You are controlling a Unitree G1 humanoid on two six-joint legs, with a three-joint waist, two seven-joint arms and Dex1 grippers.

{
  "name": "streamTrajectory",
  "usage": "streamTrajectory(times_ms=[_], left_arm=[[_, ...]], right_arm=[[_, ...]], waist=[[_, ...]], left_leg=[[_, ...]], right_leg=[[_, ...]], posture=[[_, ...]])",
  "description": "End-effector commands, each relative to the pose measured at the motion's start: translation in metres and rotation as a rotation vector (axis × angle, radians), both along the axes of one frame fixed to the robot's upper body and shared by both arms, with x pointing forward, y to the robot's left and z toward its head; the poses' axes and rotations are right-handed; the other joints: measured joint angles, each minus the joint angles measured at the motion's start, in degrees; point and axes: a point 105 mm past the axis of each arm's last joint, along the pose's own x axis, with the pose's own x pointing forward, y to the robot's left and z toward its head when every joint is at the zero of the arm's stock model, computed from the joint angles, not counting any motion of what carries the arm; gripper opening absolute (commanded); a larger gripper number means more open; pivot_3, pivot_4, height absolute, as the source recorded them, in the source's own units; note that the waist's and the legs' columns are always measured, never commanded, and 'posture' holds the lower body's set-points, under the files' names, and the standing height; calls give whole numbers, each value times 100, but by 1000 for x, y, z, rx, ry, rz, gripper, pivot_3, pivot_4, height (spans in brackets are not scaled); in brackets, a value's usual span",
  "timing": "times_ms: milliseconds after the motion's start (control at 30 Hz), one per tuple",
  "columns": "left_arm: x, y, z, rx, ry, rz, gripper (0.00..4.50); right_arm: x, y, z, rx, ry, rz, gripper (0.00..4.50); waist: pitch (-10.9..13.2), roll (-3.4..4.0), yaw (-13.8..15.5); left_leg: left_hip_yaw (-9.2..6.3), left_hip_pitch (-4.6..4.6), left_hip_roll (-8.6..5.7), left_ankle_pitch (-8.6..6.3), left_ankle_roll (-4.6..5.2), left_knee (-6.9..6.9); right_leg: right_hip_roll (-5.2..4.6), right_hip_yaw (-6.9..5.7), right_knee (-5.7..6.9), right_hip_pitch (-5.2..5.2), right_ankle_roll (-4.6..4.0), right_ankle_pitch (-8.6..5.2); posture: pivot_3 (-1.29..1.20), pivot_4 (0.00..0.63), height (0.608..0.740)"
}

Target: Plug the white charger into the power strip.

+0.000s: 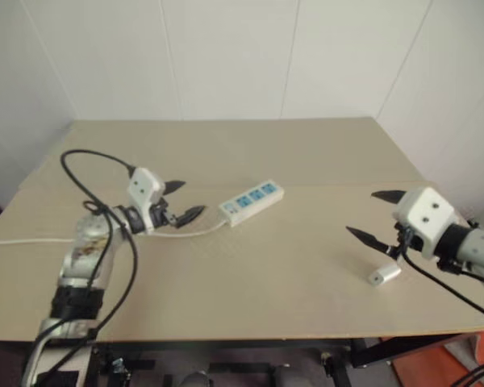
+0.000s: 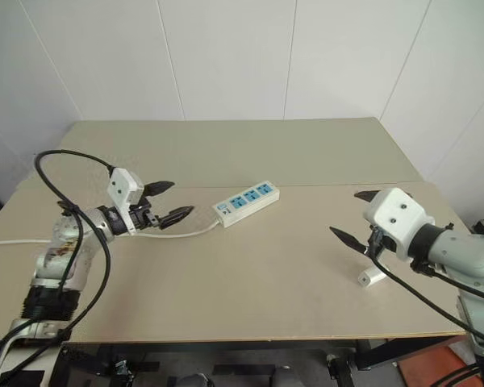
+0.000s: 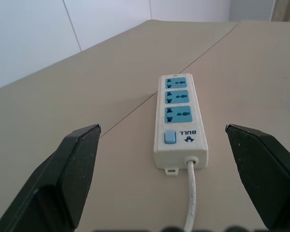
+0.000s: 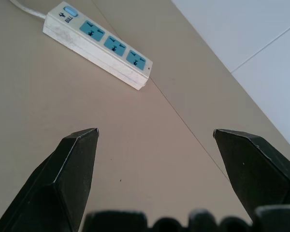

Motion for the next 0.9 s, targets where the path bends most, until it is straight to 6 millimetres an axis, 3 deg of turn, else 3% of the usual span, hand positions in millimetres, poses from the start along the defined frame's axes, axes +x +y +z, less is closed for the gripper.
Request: streamTrajectory(times_ms=[33, 333, 900], left_arm=[[10, -15, 5, 3, -24, -58, 4500], [36, -36, -17, 49, 50, -111, 4500], [54, -60, -34, 53, 114, -106, 4500]], right_arm=[[1, 3, 12, -29, -46, 29, 4476], [2, -1, 16, -43, -14, 52, 4476], [-4, -3, 13, -62, 6, 39, 4476]], waist=[[0, 0, 8], [0, -1, -15], [1, -3, -10]], left_leg=[[0, -1, -1, 0, 0, 1], [0, 0, -2, 0, 0, 1], [-4, -5, -3, 0, 1, 3]], right_leg=[[0, -1, 0, 0, 0, 0], [1, 0, 2, -1, 0, 0], [2, -2, 3, -3, 1, 0]], posture=[[0, 150, 740], [0, 150, 740], [0, 150, 740]])
